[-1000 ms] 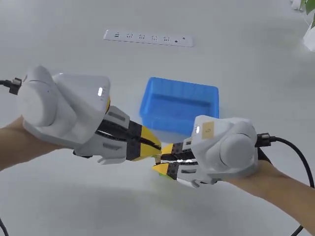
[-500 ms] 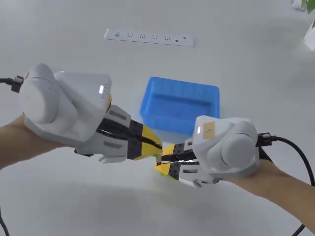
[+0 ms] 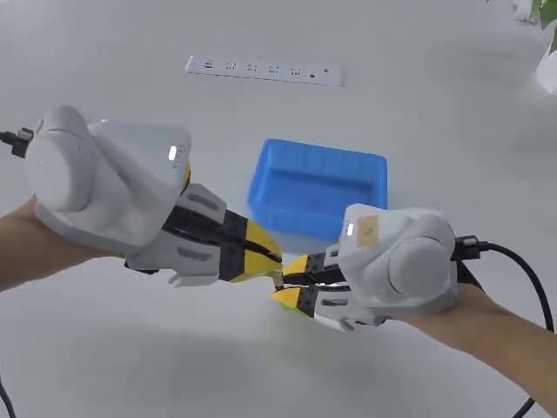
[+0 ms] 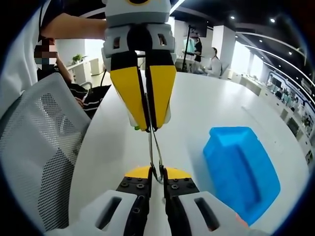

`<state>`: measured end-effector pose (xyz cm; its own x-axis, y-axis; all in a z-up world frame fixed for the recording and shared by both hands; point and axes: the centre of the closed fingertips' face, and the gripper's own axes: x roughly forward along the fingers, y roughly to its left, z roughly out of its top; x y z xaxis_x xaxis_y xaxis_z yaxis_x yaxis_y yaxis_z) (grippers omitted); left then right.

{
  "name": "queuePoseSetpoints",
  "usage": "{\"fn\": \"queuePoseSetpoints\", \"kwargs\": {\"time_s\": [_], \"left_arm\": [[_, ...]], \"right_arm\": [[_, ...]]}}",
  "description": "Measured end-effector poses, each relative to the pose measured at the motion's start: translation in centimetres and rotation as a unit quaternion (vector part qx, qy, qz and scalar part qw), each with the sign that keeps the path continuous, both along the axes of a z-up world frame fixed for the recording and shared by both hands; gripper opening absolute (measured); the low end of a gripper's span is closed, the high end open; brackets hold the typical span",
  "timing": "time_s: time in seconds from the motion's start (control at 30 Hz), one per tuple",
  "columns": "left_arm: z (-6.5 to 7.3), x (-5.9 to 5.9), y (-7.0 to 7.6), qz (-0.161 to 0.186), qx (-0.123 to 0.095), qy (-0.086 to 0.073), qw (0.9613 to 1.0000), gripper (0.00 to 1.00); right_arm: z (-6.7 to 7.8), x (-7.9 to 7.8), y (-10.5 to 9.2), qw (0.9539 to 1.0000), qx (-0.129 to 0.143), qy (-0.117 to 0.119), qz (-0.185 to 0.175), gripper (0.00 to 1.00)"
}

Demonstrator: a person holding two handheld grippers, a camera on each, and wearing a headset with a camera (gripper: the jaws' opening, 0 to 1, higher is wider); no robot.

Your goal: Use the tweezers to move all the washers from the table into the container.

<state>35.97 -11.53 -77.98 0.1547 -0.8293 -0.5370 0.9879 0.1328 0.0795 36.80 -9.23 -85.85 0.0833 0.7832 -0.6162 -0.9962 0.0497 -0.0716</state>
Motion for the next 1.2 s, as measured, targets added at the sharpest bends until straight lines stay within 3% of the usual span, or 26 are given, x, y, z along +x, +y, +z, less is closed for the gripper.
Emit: {"fn": "queuePoseSetpoints", "kwargs": {"time_s": [0.3,0.5,0.83,1.2], "left_arm": [[2.1,0.3,0.2,-0.003,-0.005,-0.021,0.9998,0.06],[4.1,1.1,0.0,-0.007,-0.01,-0.045,0.9989,0.06],[7.0,3.2,-0.1,-0.014,-0.014,-0.085,0.9962,0.06],[8.0,6.0,-0.5,-0.02,-0.014,-0.106,0.994,0.06]], "right_arm": [[2.2,0.5,0.1,0.9998,0.007,-0.02,0.002,0.1],[4.3,1.8,-0.2,0.9987,0.012,-0.05,-0.001,0.1],[7.3,4.5,-0.4,0.9958,0.019,-0.089,-0.012,0.1],[8.3,7.5,-0.5,0.9938,0.022,-0.107,-0.022,0.1]]}}
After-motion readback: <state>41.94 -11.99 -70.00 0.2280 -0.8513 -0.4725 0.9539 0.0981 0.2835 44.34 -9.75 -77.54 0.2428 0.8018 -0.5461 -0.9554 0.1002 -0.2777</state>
